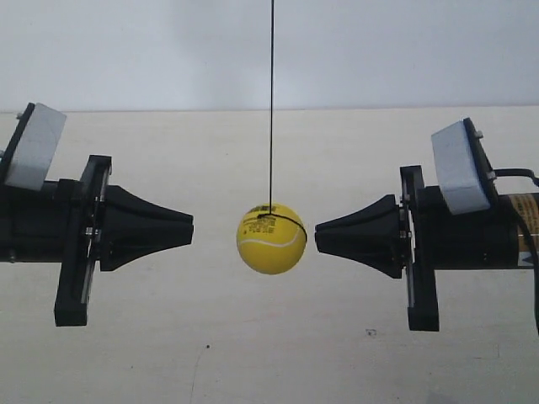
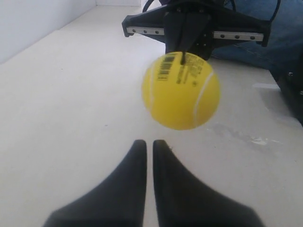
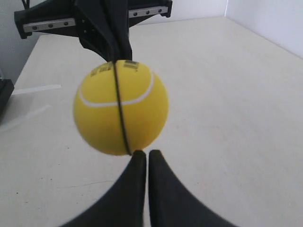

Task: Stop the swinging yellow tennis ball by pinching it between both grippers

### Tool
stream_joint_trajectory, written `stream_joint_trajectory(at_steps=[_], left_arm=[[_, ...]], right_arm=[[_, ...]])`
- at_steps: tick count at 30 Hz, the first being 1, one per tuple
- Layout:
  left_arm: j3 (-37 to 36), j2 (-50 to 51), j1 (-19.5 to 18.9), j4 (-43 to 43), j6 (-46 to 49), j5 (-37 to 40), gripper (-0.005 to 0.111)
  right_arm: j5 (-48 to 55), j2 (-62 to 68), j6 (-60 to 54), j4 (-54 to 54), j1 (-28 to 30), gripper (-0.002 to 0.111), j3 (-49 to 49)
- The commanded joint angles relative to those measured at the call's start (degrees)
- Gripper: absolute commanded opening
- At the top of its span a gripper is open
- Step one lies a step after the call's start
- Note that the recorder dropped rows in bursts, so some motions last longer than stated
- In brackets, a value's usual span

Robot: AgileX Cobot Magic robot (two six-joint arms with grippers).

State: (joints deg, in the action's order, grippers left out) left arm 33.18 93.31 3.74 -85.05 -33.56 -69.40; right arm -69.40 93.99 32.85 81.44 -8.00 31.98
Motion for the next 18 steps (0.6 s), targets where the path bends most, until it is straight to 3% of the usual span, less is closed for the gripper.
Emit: stream_joint_trajectory(at_steps=[1,4,11,18], left_arm=[[0.18,0.11,0.31,2.27,1.46,-0.56,0.005],[0.18,0.11,0.59,2.97,1.73,-0.56,0.005],[2.67,3.50,5.65,3.45,2.53,-0.56,0.005],[5.26,6.65,6.11,2.96,1.47,-0.56,0.005]], right_arm=[[-0.56,-0.12,-1.36,-1.38,-0.01,0.000,0.19],[-0.56,-0.12,-1.45,-1.64,-0.01,0.000,0.19],[-0.56,-0.12,-1.45,-1.64,-0.01,0.000,0.19],[-0.56,-0.12,-1.87,-1.62,-0.01,0.000,0.63]])
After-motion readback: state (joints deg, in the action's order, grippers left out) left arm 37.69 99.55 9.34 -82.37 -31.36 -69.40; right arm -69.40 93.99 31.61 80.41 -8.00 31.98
